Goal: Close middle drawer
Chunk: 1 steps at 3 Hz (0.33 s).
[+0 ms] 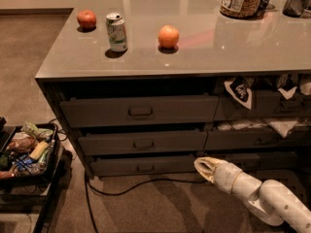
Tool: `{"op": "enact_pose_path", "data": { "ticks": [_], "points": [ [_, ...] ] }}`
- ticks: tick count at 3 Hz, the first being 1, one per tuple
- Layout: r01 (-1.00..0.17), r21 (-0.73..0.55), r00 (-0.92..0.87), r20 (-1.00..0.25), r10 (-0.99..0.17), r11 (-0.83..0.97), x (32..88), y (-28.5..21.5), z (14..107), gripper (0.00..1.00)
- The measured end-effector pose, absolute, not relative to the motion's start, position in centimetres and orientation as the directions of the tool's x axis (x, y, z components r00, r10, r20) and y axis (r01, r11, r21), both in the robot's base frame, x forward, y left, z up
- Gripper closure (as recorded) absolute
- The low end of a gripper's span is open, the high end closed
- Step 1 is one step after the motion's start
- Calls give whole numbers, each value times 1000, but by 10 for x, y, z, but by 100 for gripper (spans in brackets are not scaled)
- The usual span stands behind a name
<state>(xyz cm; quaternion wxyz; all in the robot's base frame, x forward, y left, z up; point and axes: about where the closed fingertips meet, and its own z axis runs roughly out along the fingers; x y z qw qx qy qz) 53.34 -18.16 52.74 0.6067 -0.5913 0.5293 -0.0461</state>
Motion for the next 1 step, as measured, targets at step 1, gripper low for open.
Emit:
{"op": "enact_pose_path", "data": {
  "ticks": [1],
  "points": [
    [-570, -766, 435, -588, -682, 296, 533, -182, 527, 81]
  ]
}}
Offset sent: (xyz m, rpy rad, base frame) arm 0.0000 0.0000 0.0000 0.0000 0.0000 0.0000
